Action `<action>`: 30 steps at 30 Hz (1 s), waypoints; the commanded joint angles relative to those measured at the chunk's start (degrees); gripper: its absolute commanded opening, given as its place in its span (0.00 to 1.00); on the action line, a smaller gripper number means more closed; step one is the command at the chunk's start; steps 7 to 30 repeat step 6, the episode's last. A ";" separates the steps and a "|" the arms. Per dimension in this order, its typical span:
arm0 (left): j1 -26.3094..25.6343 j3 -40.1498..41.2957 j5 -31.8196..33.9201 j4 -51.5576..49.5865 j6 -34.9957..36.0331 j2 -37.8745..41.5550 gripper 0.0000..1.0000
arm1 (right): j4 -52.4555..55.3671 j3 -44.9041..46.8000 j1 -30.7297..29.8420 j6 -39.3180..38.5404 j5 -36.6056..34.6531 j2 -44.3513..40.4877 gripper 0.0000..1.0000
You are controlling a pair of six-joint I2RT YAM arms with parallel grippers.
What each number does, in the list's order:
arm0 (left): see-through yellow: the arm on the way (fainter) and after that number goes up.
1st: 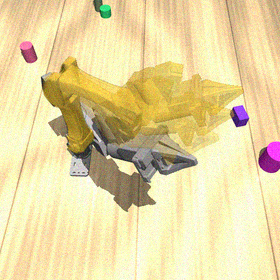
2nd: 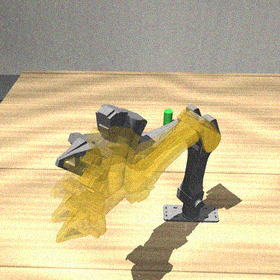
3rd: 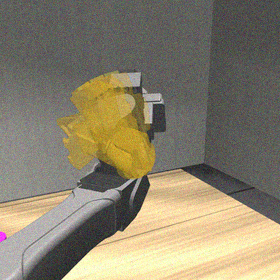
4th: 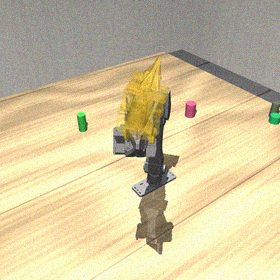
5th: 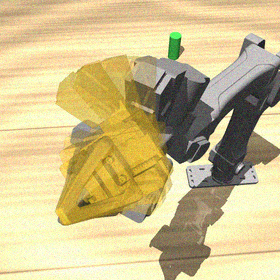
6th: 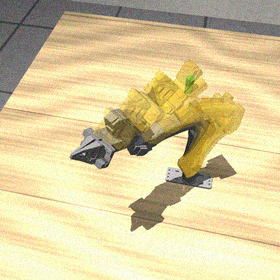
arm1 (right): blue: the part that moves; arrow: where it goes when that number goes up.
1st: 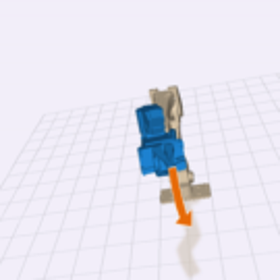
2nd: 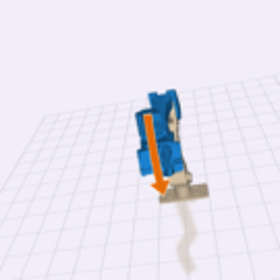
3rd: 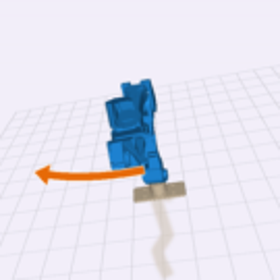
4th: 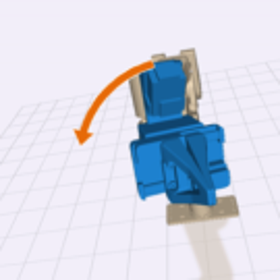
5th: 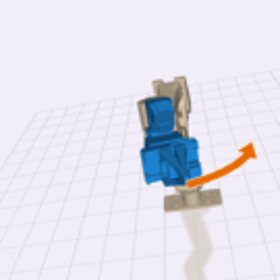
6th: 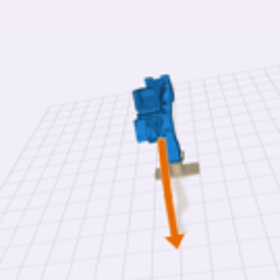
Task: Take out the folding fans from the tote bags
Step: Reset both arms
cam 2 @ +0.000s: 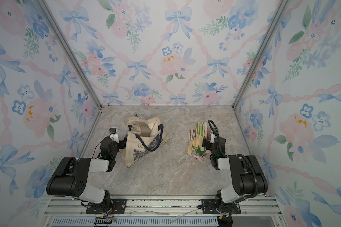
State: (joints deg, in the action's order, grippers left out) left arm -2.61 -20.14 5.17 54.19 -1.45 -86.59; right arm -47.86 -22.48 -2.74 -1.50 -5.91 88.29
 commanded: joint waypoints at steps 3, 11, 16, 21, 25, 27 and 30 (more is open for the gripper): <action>-0.29 0.01 0.20 0.32 1.28 -0.31 0.98 | -2.02 -0.37 -0.42 0.71 -0.57 -0.22 0.96; -0.28 0.02 0.25 0.30 1.27 -0.30 0.98 | -1.99 -0.37 -0.37 0.79 -0.58 -0.22 0.96; -0.28 0.02 0.25 0.30 1.27 -0.30 0.98 | -1.99 -0.37 -0.37 0.79 -0.58 -0.22 0.96; -0.28 0.02 0.25 0.30 1.27 -0.30 0.98 | -1.99 -0.37 -0.37 0.79 -0.58 -0.22 0.96; -0.28 0.02 0.25 0.30 1.27 -0.30 0.98 | -1.99 -0.37 -0.37 0.79 -0.58 -0.22 0.96; -0.28 0.02 0.25 0.30 1.27 -0.30 0.98 | -1.99 -0.37 -0.37 0.79 -0.58 -0.22 0.96; -0.28 0.02 0.25 0.30 1.27 -0.30 0.98 | -1.99 -0.37 -0.37 0.79 -0.58 -0.22 0.96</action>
